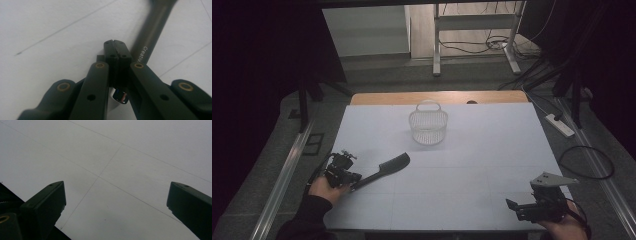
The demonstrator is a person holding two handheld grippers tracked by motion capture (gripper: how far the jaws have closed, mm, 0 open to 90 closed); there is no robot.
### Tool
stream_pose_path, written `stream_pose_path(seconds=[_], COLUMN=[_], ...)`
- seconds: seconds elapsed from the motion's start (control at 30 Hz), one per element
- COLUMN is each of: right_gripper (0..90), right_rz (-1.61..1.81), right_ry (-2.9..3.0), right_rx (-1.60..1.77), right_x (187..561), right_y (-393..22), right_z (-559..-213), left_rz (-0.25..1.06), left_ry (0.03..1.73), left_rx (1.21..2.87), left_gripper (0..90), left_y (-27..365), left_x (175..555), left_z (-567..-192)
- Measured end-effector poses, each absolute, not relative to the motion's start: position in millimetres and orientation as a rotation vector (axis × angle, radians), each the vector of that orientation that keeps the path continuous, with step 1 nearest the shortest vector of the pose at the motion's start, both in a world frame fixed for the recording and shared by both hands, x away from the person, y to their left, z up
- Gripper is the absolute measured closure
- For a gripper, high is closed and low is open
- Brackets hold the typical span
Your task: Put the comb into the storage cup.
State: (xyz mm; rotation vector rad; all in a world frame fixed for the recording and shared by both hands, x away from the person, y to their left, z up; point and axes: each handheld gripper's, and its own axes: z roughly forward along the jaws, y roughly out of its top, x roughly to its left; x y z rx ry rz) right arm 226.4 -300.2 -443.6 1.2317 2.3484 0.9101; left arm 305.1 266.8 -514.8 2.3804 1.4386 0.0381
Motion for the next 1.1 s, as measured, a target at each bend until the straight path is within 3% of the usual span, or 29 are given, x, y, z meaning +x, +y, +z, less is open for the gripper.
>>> stream_pose_path(seconds=[0.73,0.93,1.1], right_gripper=[2.5,2.6,2.6], right_rz=[0.907,0.909,0.91], right_ry=[2.352,2.351,2.35], right_rx=[1.228,1.229,1.227], right_x=[226.6,226.6,226.5], right_y=[-299.6,-299.6,-299.6], right_z=[-443.7,-443.7,-443.7], left_rz=[-0.038,0.025,0.055], left_ry=[1.399,1.423,1.436], left_rx=[2.414,2.355,2.282], left_gripper=[88.9,88.4,76.1], left_y=[252.5,258.1,260.3], left_x=[289.2,288.2,280.5], left_z=[-513.1,-506.7,-497.5])
